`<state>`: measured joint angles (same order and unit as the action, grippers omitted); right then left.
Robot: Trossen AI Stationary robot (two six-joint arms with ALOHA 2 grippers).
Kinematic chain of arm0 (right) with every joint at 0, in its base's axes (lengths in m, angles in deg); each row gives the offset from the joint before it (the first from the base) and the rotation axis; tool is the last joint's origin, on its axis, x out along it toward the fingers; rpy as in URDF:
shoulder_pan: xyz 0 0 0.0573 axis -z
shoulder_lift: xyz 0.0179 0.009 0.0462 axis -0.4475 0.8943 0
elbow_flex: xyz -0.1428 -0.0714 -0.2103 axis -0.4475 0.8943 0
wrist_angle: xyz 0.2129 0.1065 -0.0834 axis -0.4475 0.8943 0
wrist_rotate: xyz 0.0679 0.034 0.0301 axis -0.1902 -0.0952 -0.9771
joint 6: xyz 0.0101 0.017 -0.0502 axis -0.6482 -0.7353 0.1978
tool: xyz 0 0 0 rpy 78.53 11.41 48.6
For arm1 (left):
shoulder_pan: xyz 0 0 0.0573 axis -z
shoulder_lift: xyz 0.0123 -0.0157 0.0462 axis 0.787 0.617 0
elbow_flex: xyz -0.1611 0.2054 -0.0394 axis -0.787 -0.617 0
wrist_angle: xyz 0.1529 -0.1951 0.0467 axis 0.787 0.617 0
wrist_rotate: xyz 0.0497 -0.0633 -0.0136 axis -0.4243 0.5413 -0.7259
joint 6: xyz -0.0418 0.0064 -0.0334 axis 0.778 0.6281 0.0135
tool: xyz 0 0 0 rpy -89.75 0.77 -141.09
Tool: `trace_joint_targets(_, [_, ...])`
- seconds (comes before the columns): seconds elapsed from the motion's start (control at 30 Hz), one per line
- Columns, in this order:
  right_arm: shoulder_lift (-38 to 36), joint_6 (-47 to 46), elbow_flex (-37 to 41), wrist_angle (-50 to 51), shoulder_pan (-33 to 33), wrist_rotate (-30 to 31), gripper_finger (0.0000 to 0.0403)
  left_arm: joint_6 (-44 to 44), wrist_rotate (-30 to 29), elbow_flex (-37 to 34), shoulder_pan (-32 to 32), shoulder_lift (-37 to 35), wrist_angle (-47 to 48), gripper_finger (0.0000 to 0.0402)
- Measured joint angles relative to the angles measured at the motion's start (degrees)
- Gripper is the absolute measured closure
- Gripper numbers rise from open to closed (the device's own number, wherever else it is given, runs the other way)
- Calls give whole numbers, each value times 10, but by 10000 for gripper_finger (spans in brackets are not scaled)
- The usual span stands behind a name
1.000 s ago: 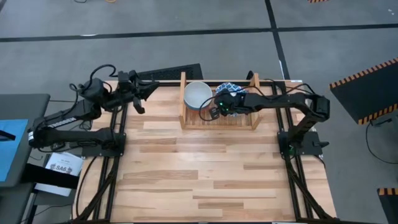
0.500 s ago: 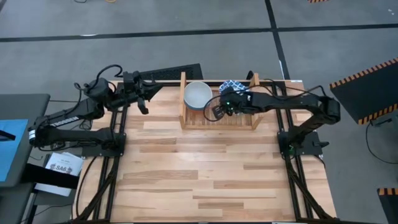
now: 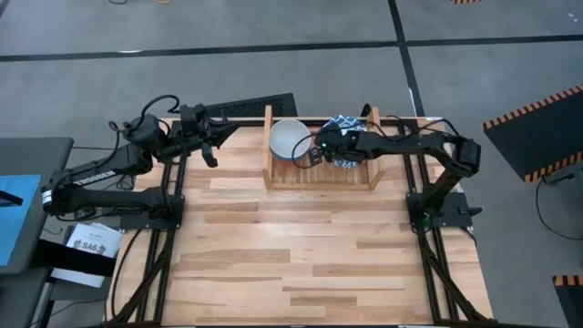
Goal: Place and stack bowls onto a shelf
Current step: Stack the blue patterned bowl on top of the blue patterned bowl on the shelf
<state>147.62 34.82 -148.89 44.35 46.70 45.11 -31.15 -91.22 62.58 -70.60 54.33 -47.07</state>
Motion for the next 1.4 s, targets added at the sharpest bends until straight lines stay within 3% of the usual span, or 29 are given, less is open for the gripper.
trace_joint_targets(0.17, [12,5,1,1,-3,-15,387,0,0,0,0,0,3,401])
trace_joint_targets(0.33, [-34,15,0,-10,-8,-6,387,-3,0,0,0,0,7,401])
trace_joint_targets(0.57, [-64,23,0,100,21,25,387,-3,0,0,0,0,21,401])
trace_joint_targets(0.97, [39,16,6,83,55,-57,387,6,1,0,0,0,23,401])
trace_joint_targets(1.4, [49,-11,5,27,28,-81,387,4,2,0,0,0,23,401])
